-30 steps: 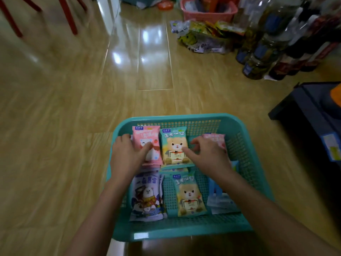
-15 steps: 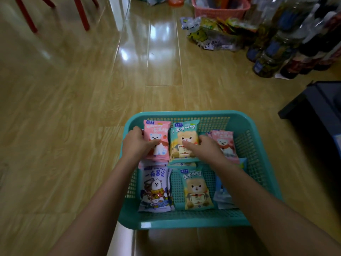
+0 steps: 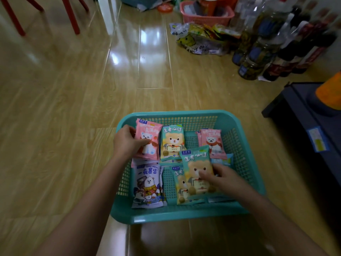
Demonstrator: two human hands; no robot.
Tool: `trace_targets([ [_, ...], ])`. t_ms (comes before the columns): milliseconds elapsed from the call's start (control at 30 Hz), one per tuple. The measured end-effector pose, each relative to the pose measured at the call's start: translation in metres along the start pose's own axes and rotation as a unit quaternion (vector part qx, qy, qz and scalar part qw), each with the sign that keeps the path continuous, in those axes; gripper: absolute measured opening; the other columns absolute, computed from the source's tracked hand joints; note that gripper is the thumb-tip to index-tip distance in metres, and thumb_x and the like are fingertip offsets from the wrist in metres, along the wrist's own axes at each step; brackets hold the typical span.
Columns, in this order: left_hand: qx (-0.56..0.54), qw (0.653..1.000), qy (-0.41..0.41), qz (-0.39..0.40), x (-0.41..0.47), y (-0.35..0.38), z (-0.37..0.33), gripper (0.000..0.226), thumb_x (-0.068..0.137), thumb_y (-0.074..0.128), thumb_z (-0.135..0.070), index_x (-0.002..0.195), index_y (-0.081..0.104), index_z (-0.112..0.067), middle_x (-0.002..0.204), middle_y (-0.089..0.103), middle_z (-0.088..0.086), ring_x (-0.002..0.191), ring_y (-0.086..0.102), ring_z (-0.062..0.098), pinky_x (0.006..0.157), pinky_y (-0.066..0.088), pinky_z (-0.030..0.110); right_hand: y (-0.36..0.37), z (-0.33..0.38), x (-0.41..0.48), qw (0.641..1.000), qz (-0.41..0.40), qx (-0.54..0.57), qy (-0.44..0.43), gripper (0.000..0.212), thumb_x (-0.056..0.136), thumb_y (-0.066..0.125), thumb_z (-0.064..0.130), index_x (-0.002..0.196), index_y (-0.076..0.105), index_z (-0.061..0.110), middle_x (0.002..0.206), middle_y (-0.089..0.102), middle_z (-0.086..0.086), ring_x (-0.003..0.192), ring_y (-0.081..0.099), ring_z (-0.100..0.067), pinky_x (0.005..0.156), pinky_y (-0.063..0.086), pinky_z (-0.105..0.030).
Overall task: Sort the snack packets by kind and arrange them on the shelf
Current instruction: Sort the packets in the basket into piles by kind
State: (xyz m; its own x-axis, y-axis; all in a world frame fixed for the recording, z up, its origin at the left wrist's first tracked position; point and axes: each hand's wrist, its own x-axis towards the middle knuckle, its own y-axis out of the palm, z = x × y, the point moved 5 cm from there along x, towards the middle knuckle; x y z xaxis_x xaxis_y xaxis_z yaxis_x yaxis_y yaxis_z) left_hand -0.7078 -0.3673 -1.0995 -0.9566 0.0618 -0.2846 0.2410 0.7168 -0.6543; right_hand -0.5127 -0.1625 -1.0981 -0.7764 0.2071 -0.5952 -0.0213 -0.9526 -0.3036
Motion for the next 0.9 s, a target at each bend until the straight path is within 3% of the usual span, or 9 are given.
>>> trace_targets([
  [167,-0.123,0.988,-0.038,0.089,-0.009,-0.003,0.005,0.027,0.076,0.075,-0.013,0.094,0.056,-0.006,0.084,0.067,0.009,0.067,0.068,0.022,0.06,0.057,0.036,0.018,-0.02,0.003,0.986,0.037,-0.142,0.079,0.035,0.092,0.051,0.041,0.107,0.064,0.012,0.105,0.068,-0.005,0.096,0.064,-0.018,0.087,0.051,-0.033],
  [267,-0.182,0.975,-0.026,0.128,-0.019,-0.006,0.004,0.023,0.083,0.067,-0.018,0.097,0.054,-0.006,0.079,0.067,0.005,0.058,0.065,0.013,0.052,0.052,0.025,0.022,-0.024,0.012,0.976,0.039,-0.184,0.108,0.029,0.093,0.049,0.043,0.09,0.062,0.017,0.09,0.064,0.0,0.085,0.06,-0.014,0.07,0.047,-0.026],
  [367,-0.243,0.958,-0.028,0.149,-0.029,-0.009,0.002,0.026,0.085,0.065,-0.019,0.102,0.053,-0.004,0.081,0.068,0.006,0.06,0.066,0.015,0.061,0.053,0.03,0.03,-0.026,0.023,0.973,0.066,-0.182,0.123,0.031,0.094,0.047,0.042,0.099,0.061,0.016,0.104,0.066,-0.005,0.084,0.059,-0.013,0.066,0.045,-0.022],
  [433,-0.262,0.952,-0.03,0.154,-0.034,-0.011,0.002,0.026,0.085,0.065,-0.018,0.102,0.052,-0.004,0.084,0.069,0.008,0.066,0.066,0.02,0.071,0.054,0.037,0.038,-0.026,0.029,0.97,0.08,-0.192,0.121,0.034,0.094,0.046,0.042,0.108,0.061,0.014,0.113,0.066,-0.008,0.091,0.061,-0.015,0.071,0.047,-0.024],
  [500,-0.268,0.95,-0.031,0.157,-0.037,-0.011,0.002,0.027,0.085,0.065,-0.019,0.103,0.053,-0.005,0.085,0.069,0.008,0.067,0.067,0.021,0.072,0.054,0.038,0.045,-0.026,0.037,0.951,0.068,-0.279,0.115,0.045,0.094,0.044,0.046,0.114,0.061,0.011,0.117,0.064,-0.01,0.103,0.06,-0.021,0.084,0.047,-0.031],
  [633,-0.268,0.95,-0.029,0.16,-0.043,-0.005,0.001,0.02,0.085,0.064,-0.017,0.098,0.054,-0.007,0.079,0.069,0.004,0.052,0.067,0.007,0.045,0.051,0.018,0.052,-0.017,0.045,0.899,0.002,-0.431,0.073,0.058,0.089,0.042,0.057,0.11,0.06,0.005,0.114,0.062,-0.015,0.104,0.058,-0.027,0.077,0.043,-0.031],
  [700,-0.275,0.947,-0.032,0.164,-0.046,0.003,-0.001,0.014,0.086,0.062,-0.016,0.096,0.055,-0.01,0.08,0.069,0.003,0.053,0.067,0.007,0.045,0.051,0.018,0.05,-0.014,0.042,0.886,0.005,-0.46,0.063,0.058,0.086,0.046,0.059,0.108,0.06,0.007,0.112,0.062,-0.013,0.103,0.059,-0.026,0.078,0.045,-0.031],
  [800,-0.285,0.942,-0.03,0.174,-0.049,0.018,-0.01,0.02,0.091,0.057,-0.018,0.108,0.053,-0.009,0.09,0.069,0.005,0.065,0.067,0.011,0.056,0.053,0.022,0.029,-0.007,0.034,0.889,-0.001,-0.456,0.035,0.047,0.086,0.05,0.056,0.102,0.06,0.014,0.106,0.065,-0.008,0.096,0.06,-0.023,0.078,0.048,-0.034],
  [900,-0.281,0.941,-0.034,0.186,-0.052,0.043,-0.027,0.017,0.095,0.049,-0.018,0.111,0.048,-0.011,0.09,0.066,0.002,0.068,0.064,0.01,0.056,0.052,0.022,-0.01,0.005,0.023,0.905,-0.06,-0.422,0.0,0.035,0.089,0.049,0.05,0.105,0.06,0.021,0.105,0.067,-0.002,0.095,0.062,-0.021,0.08,0.05,-0.033],
])
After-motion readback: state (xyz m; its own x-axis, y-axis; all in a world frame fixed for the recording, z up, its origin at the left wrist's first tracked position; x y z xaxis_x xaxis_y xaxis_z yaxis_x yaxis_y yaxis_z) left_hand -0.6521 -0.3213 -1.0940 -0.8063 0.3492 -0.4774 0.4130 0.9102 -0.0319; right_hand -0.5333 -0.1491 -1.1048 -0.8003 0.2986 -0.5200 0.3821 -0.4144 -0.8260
